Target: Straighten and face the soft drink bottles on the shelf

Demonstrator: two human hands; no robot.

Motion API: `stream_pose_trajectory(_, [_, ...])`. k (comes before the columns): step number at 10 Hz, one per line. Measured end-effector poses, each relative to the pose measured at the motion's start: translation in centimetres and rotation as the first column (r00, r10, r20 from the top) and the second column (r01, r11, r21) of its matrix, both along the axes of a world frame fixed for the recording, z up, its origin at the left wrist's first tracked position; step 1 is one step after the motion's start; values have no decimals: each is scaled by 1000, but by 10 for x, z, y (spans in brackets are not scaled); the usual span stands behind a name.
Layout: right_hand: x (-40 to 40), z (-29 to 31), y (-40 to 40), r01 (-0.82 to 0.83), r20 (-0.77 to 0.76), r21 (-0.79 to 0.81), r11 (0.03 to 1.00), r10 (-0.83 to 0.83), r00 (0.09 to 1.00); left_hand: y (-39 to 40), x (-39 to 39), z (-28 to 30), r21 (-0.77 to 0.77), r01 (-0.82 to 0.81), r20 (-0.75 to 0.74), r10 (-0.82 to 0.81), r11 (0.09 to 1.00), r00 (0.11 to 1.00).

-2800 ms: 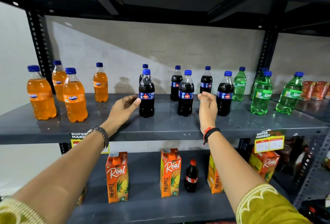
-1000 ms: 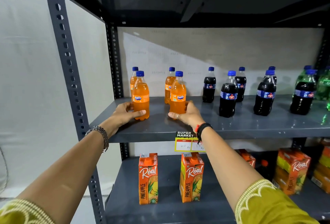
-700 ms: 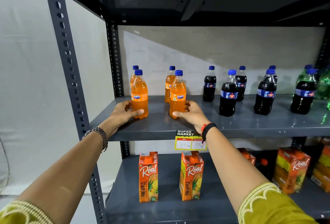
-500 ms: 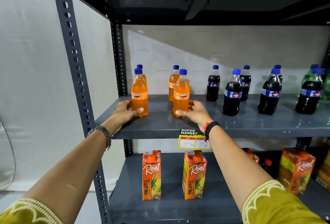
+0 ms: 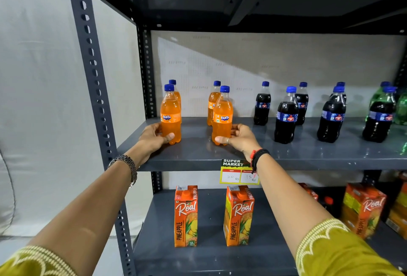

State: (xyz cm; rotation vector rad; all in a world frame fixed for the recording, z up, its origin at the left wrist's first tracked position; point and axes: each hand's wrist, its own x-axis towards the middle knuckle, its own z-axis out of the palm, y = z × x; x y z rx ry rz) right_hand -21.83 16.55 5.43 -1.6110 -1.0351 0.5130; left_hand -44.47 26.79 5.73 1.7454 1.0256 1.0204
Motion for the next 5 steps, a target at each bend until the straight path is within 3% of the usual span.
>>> stream_pose_trajectory(5, [-7,2,-8,14,25,15,1000,-14,1000,-8,0,-1,70,-38,-40,41,997,998])
